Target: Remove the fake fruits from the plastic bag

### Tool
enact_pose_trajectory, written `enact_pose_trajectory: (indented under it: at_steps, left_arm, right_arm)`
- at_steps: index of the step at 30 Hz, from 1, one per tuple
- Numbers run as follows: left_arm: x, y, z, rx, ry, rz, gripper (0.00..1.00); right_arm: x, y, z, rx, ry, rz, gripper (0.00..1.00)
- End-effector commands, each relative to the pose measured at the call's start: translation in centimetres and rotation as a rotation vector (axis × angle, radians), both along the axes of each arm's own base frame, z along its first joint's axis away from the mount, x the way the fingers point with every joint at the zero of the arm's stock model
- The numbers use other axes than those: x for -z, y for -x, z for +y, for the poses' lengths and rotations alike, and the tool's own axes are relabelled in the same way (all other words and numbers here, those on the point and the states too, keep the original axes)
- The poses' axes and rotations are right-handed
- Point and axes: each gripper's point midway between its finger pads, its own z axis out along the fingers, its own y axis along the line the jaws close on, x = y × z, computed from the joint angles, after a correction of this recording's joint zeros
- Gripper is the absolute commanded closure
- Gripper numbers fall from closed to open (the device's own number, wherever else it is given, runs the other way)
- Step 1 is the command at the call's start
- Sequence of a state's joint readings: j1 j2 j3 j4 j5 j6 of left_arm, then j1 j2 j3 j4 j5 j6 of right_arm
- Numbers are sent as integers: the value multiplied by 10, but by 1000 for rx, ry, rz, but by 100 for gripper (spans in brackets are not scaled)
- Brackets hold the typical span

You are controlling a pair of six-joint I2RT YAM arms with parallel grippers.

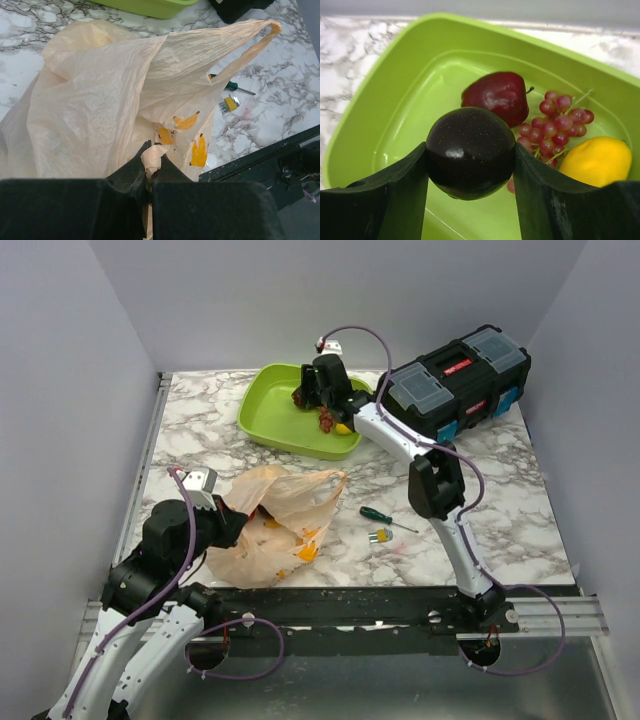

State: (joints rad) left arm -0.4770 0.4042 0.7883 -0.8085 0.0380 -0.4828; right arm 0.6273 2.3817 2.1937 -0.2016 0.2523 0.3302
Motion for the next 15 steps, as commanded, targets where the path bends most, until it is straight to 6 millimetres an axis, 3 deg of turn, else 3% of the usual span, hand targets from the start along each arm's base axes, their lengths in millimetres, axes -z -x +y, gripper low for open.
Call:
enact_pose_trajectory:
  at_steps: [1, 7, 15]
  left_arm:
    - [-3, 0, 1, -1, 12, -31, 100]
    - [-4, 0, 0, 4, 15, -36, 100]
    - [-5, 1, 0, 8, 19, -43, 100]
  right_arm:
    - [40, 2, 2, -16, 69, 87, 93]
    - [75, 4, 14, -62, 66, 144, 86]
    - [109, 6, 13, -66, 99, 193, 67]
